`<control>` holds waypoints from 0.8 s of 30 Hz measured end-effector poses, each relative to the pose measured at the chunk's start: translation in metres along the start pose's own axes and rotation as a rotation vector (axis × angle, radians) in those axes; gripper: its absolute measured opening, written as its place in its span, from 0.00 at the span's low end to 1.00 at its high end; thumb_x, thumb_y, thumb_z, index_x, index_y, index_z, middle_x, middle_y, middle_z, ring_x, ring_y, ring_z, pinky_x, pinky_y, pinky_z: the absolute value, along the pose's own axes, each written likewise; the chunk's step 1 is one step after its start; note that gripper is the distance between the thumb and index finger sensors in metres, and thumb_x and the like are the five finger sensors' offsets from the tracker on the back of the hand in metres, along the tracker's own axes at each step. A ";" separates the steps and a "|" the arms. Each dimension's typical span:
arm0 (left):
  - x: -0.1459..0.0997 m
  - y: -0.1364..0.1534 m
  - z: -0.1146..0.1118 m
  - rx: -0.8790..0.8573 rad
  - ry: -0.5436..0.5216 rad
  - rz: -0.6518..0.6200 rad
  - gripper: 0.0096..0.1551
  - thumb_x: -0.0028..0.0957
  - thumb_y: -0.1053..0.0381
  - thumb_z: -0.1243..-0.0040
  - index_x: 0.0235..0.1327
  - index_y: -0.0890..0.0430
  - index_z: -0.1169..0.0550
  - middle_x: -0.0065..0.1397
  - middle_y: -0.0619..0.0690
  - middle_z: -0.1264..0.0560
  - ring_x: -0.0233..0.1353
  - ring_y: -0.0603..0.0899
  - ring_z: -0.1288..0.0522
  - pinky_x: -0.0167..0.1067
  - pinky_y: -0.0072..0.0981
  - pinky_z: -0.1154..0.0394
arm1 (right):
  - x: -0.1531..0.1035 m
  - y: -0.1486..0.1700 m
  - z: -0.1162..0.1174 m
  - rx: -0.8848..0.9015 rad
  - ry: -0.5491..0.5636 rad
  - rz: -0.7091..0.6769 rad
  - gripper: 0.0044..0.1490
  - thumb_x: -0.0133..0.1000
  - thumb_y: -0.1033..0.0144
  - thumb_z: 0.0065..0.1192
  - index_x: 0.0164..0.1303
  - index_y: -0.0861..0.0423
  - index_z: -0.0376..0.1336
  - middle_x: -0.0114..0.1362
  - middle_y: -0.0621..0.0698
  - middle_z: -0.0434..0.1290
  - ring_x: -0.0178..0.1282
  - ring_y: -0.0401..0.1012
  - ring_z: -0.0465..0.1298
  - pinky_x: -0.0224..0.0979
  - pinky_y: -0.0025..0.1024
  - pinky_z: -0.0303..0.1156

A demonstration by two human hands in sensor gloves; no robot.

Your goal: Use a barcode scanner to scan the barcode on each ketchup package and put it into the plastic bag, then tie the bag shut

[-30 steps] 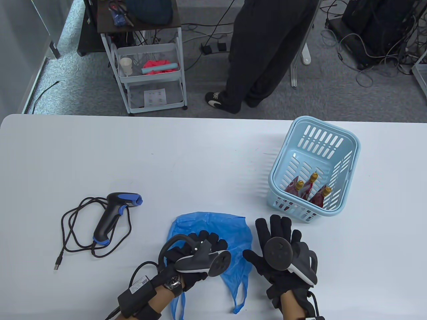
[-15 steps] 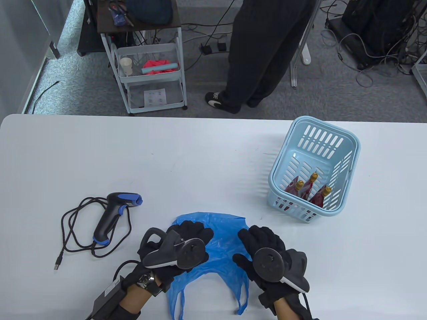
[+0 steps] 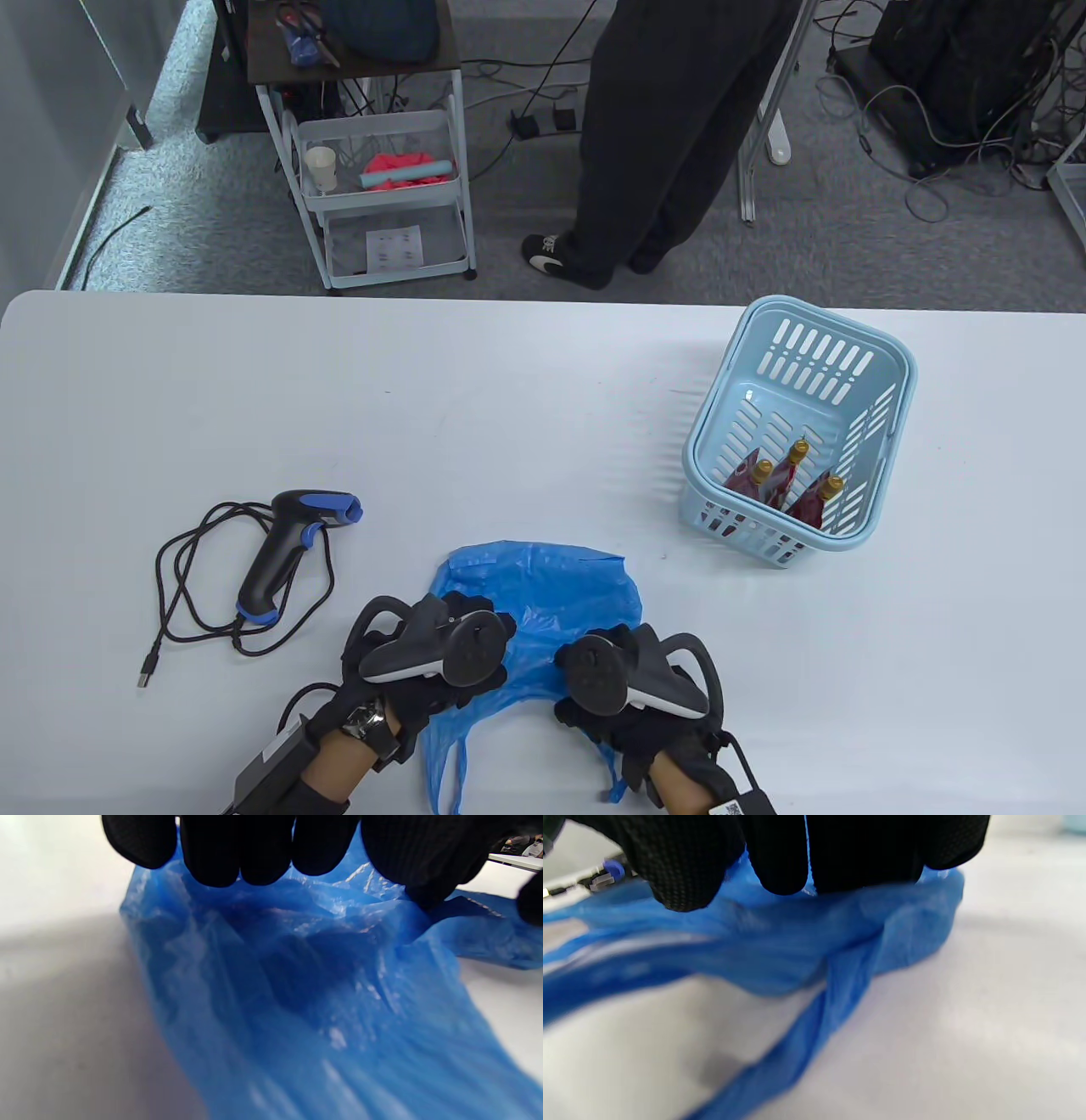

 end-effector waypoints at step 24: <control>0.003 0.012 -0.016 -0.037 0.018 0.018 0.39 0.48 0.33 0.42 0.72 0.47 0.28 0.78 0.50 0.32 0.77 0.65 0.30 0.69 0.59 0.29 | 0.005 0.015 0.002 0.142 0.019 0.042 0.22 0.59 0.63 0.58 0.63 0.54 0.66 0.77 0.59 0.62 0.76 0.60 0.59 0.78 0.62 0.56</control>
Point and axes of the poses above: the tracker on the back of each hand, its own y axis roughly to the little-finger side, its own x axis roughly from the wrist to the fingertips, z = x × y, the point moved 2 cm from there along x, roughly from the wrist to the fingertips
